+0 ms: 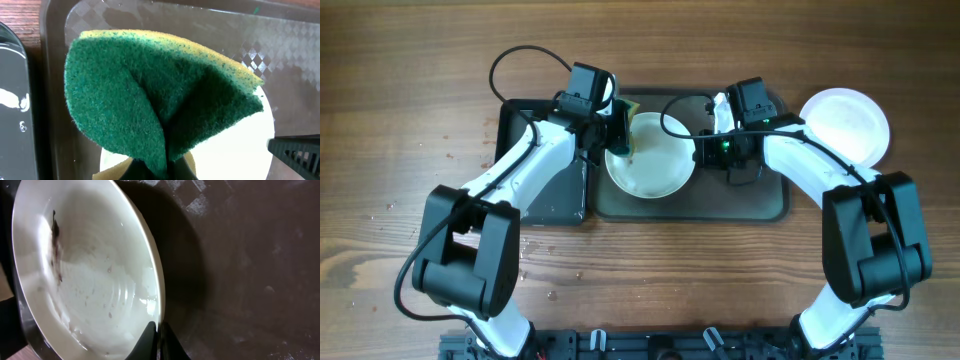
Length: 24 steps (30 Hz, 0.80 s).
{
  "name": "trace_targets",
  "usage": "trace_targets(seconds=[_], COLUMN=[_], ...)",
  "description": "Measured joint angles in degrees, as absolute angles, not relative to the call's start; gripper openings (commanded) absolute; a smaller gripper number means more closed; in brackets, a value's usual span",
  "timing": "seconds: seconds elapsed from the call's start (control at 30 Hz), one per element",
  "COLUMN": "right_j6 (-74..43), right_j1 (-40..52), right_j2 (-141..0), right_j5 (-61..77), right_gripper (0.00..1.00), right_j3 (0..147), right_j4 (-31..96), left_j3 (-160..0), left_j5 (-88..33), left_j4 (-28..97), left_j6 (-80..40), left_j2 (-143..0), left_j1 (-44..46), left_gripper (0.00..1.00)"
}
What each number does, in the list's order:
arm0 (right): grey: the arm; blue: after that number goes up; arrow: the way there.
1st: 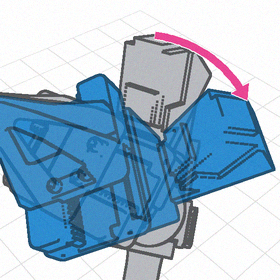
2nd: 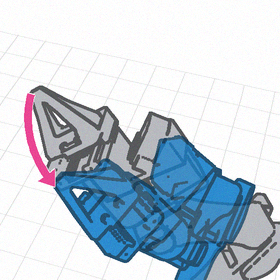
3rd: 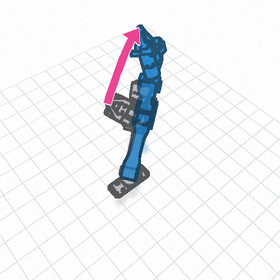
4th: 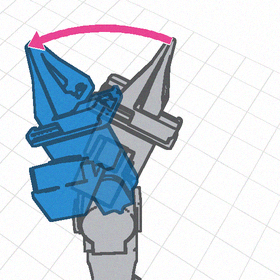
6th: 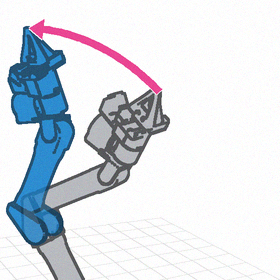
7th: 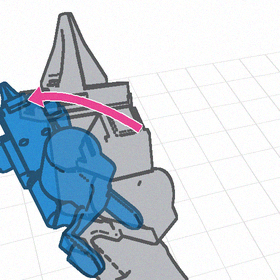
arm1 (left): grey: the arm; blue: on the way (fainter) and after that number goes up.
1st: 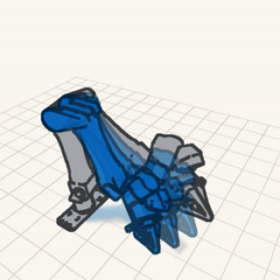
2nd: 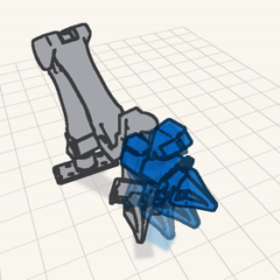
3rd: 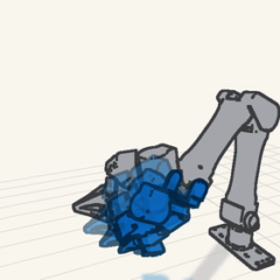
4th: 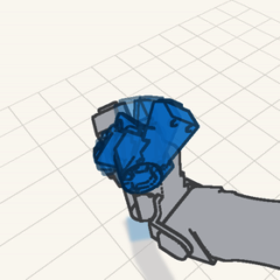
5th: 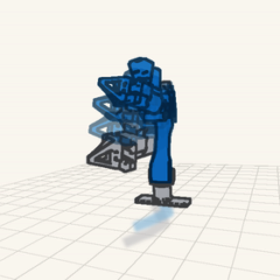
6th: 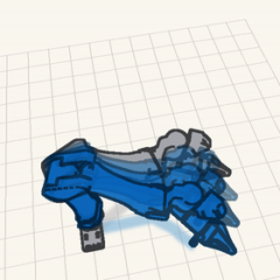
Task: Clean dirty plates on tray and stack at the side
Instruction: 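Lower the sponge in the left gripper into the held plate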
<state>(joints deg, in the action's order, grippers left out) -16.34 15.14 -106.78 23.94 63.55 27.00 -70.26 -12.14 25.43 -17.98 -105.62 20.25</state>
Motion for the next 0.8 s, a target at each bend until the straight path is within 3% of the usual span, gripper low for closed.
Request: trace_targets(seconds=[0.57,0.8], right_j6=[-15.3,-15.3], right_j1=[15.1,15.1], right_j2=[-106.8,-106.8], right_j5=[24.1,23.7], right_gripper=[0.04,0.04], right_j3=[63.5,63.5], right_j4=[27.0,27.3], left_j3=[-70.3,-71.3], left_j5=[-12.8,-19.6], left_j4=[24.3,23.6], left_j6=[-19.2,-19.3], left_j2=[-112.5,-114.5], left_j1=[20.5,20.1], left_gripper=[0.04,0.04])
